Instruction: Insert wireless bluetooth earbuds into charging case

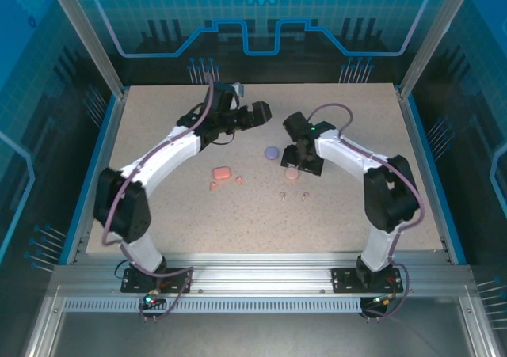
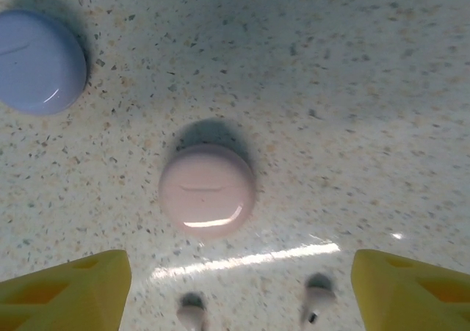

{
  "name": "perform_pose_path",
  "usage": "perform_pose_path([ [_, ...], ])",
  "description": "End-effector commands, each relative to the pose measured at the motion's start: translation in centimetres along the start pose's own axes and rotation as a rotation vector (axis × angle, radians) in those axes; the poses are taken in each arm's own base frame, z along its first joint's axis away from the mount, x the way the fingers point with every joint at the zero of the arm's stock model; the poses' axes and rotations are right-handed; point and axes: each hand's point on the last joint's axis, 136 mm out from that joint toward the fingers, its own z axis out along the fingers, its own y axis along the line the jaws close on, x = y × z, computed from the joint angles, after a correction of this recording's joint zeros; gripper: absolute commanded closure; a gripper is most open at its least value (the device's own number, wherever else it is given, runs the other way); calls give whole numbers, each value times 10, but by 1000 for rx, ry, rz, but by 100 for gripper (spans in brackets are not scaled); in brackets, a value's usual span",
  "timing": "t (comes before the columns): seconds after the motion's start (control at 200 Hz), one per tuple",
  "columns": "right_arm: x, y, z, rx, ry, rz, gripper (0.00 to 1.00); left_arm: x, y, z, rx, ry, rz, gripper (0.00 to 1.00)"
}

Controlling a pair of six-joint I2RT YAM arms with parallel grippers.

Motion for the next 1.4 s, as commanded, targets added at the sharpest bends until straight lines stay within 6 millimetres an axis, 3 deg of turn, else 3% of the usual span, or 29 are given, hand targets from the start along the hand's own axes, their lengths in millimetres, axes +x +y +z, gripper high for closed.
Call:
perform_pose_path([
  [0.0, 2, 8, 11, 60, 28, 20, 21, -15, 27, -26, -91, -116, 39, 1],
  [0.205, -4, 17, 31, 139, 54, -14, 22, -27, 44, -57, -126, -204, 64, 1],
  [0.745, 9, 10, 58, 189, 108, 24, 30, -32, 65, -84, -157, -298, 14, 1],
  [1.155, 19, -4, 74, 161, 136, 48, 42, -17, 49, -76, -24, -241, -55, 1],
  [1.396, 16, 3, 74, 83, 135, 34, 65, 11, 52, -64, 54, -158, -178, 1],
])
